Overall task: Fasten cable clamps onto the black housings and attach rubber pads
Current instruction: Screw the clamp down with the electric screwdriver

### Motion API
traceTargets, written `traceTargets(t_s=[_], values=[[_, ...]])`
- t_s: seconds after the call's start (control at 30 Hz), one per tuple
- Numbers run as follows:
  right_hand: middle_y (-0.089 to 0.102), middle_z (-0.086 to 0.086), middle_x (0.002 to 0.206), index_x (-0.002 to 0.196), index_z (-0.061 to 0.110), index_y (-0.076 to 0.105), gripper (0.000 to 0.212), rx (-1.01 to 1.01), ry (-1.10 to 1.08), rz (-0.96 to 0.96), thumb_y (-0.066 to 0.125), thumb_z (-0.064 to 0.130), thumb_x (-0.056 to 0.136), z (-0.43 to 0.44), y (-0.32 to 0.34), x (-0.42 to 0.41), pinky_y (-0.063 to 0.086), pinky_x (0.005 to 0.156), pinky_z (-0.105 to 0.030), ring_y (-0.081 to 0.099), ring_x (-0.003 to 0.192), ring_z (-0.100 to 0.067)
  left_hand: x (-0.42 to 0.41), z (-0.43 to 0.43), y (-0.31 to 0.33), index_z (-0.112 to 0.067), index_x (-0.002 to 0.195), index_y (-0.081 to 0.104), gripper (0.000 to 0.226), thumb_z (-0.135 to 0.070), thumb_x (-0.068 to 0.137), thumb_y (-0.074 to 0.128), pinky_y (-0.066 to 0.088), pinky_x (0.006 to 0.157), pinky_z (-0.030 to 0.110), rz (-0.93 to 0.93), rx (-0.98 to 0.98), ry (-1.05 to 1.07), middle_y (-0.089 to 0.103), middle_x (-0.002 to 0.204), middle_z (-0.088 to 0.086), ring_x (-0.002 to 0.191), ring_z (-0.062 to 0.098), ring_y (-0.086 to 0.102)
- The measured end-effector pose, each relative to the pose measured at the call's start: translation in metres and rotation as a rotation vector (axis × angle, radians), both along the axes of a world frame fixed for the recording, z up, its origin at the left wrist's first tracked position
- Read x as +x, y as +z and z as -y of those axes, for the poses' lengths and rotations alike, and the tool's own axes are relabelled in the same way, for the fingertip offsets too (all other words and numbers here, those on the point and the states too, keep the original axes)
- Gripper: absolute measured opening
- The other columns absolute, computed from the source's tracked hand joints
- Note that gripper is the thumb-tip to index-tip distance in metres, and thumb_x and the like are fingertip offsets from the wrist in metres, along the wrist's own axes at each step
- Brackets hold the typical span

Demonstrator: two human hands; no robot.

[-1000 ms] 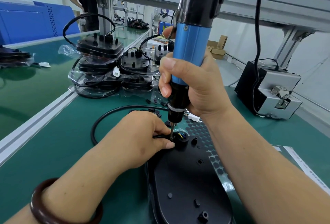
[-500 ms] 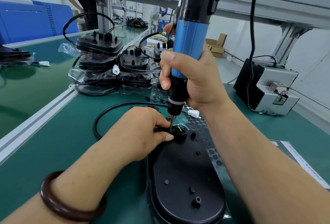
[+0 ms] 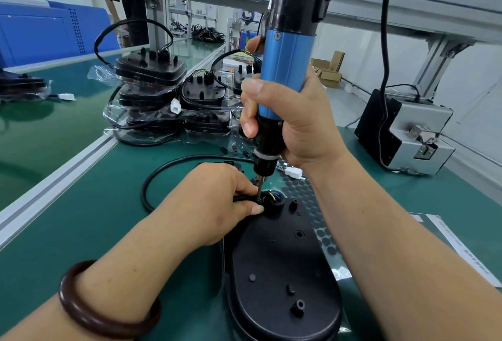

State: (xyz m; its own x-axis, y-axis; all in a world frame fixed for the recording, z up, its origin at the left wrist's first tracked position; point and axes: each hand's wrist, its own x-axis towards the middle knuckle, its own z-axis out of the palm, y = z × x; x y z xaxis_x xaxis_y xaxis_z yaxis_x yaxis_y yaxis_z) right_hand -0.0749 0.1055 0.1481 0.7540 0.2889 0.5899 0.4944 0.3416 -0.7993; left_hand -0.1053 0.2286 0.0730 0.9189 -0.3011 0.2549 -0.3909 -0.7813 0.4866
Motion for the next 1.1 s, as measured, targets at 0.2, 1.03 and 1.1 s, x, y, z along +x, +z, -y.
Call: traceTargets(t_s=[0.2, 1.03, 1.1], values=[[0.047, -0.006, 0.083, 0.120, -0.002, 0.043, 0.046, -0.006, -0.003, 0.003, 0.059, -0.001, 0.077, -0.0010, 0.0016, -0.0013, 0.041, 0.049, -0.029, 0.041, 0.041, -0.021, 0.0000, -0.0003, -0.0001, -0.034, 0.100, 0.073, 0.022, -0.042, 0.080, 0.071, 0.047, 0.079, 0.026, 0.008, -0.001, -0.001, 0.058, 0.079, -0.019, 0.085, 0.007, 0.058], [0.051, -0.003, 0.060, 0.122, -0.004, 0.046, 0.050, -0.026, 0.040, 0.018, 0.063, -0.001, 0.076, 0.0042, -0.0027, 0.0059, 0.043, 0.050, -0.029, 0.046, 0.041, -0.022, -0.0022, -0.0043, 0.0057, -0.041, 0.103, 0.071, 0.021, -0.040, 0.082, 0.069, 0.048, 0.085, 0.027, -0.041, 0.049, -0.039, 0.067, 0.096, -0.015, 0.090, 0.004, 0.059], [0.051, -0.003, 0.061, 0.118, -0.005, 0.047, 0.049, -0.021, 0.041, 0.006, 0.066, 0.000, 0.073, 0.0052, -0.0033, 0.0069, 0.043, 0.050, -0.029, 0.047, 0.042, -0.022, -0.0023, -0.0045, 0.0058, -0.041, 0.103, 0.071, 0.021, -0.040, 0.082, 0.069, 0.048, 0.085, 0.028, -0.046, 0.045, -0.042, 0.068, 0.095, -0.015, 0.090, 0.004, 0.059]])
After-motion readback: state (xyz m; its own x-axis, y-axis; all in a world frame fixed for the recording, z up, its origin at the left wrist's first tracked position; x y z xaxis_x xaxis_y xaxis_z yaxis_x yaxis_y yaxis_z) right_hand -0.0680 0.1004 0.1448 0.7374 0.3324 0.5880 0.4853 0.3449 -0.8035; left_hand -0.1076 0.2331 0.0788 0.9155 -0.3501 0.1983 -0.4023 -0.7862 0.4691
